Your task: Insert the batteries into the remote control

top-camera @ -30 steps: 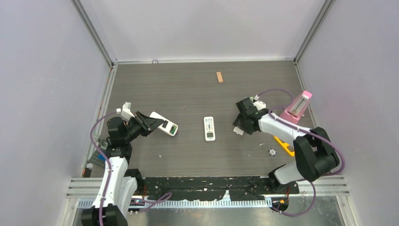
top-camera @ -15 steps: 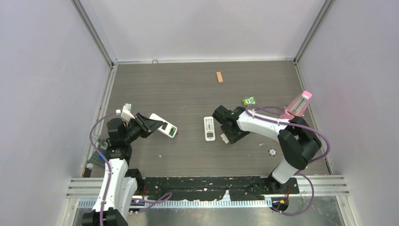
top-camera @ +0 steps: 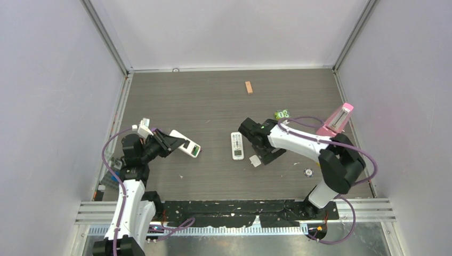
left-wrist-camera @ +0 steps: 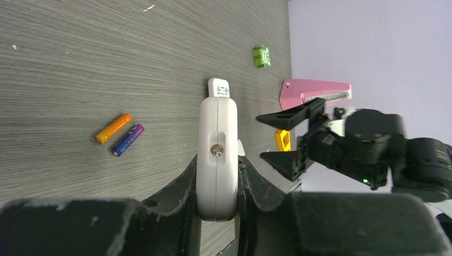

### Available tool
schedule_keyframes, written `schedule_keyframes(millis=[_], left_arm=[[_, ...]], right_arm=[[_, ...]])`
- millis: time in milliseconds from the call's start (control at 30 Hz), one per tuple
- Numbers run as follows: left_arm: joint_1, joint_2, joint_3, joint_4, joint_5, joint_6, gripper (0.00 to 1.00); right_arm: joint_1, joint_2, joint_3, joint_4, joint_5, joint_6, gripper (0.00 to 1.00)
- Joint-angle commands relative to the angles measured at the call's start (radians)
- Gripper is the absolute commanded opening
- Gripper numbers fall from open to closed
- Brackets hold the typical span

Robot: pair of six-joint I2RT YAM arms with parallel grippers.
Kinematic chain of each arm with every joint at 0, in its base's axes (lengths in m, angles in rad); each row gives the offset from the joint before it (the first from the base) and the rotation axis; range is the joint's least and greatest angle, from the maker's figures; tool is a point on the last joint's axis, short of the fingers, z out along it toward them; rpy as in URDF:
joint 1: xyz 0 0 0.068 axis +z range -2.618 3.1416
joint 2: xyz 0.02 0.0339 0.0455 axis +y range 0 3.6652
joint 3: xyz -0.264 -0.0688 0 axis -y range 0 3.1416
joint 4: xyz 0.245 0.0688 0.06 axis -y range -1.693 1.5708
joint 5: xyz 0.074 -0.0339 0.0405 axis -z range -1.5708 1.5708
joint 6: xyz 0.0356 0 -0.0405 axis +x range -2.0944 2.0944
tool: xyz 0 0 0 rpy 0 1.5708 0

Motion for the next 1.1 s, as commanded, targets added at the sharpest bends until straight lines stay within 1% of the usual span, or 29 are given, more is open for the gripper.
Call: schedule_keyframes(millis=[0,33,67,100,133,167,200,233,267,300,333,367,400,433,467,500,533,600,800,967,1067], left_arm=[[0.008,-0.018,0.039,-0.008,-0.001,0.023,0.00],[0.008,-0.021,0.040,-0.013,-0.003,0.025,0.00],[0.008,-0.026,0.041,-0.019,-0.004,0.026,0.00],[0.007,-0.031,0.041,-0.020,-0.004,0.027,0.00],[0.007,-0.034,0.043,-0.023,-0.006,0.027,0.00],[0.008,-0.038,0.043,-0.028,-0.006,0.028,0.00],[0.007,-0.041,0.044,-0.030,-0.006,0.029,0.00],[0.008,-0.043,0.045,-0.034,-0.007,0.030,0.00],[0.007,-0.045,0.046,-0.038,-0.009,0.031,0.00],[0.008,-0.046,0.046,-0.040,-0.009,0.031,0.00],[0.007,-0.049,0.045,-0.042,-0.009,0.031,0.00],[0.007,-0.050,0.045,-0.046,-0.010,0.032,0.00],[0.008,-0.051,0.044,-0.050,-0.010,0.033,0.00],[0.007,-0.053,0.041,-0.052,-0.011,0.037,0.00],[0.007,-0.053,0.040,-0.055,-0.013,0.038,0.00],[0.008,-0.053,0.038,-0.060,-0.015,0.039,0.00],[0.007,-0.053,0.037,-0.061,-0.016,0.040,0.00],[0.008,-0.054,0.034,-0.064,-0.021,0.039,0.00],[0.008,-0.040,0.033,-0.053,-0.036,0.040,0.00],[0.007,-0.016,0.035,-0.039,-0.046,0.043,0.00],[0.008,-0.008,0.034,-0.037,-0.047,0.048,0.00]], right_arm=[[0.004,-0.170,0.012,0.019,0.223,-0.295,0.97],[0.006,-0.190,-0.023,0.065,0.239,-0.357,0.97],[0.004,-0.234,-0.045,0.086,0.272,-0.482,0.93],[0.004,-0.261,-0.107,0.159,0.282,-0.561,0.84],[-0.002,-0.307,-0.143,0.192,0.287,-0.681,0.80],[-0.008,-0.334,-0.211,0.281,0.276,-0.741,0.76],[-0.025,-0.382,-0.282,0.334,0.218,-0.872,0.71],[-0.034,-0.405,-0.313,0.418,0.189,-0.923,0.66],[-0.054,-0.436,-0.357,0.452,0.131,-1.006,0.63],[-0.066,-0.438,-0.370,0.489,0.102,-1.062,0.58],[-0.092,-0.431,-0.384,0.503,0.043,-1.095,0.57],[-0.115,-0.400,-0.384,0.523,-0.015,-1.158,0.53],[-0.123,-0.380,-0.374,0.525,-0.039,-1.183,0.51],[-0.128,-0.336,-0.366,0.529,-0.077,-1.230,0.46],[-0.129,-0.318,-0.349,0.532,-0.094,-1.248,0.41],[-0.129,-0.281,-0.341,0.535,-0.128,-1.279,0.39],[-0.129,-0.267,-0.326,0.539,-0.142,-1.292,0.36],[-0.128,-0.229,-0.312,0.541,-0.166,-1.308,0.31],[-0.122,-0.141,-0.263,0.453,-0.241,-1.366,0.28],[-0.086,-0.121,-0.275,0.455,-0.297,-1.374,0.27],[-0.049,-0.107,-0.273,0.451,-0.343,-1.346,0.26]])
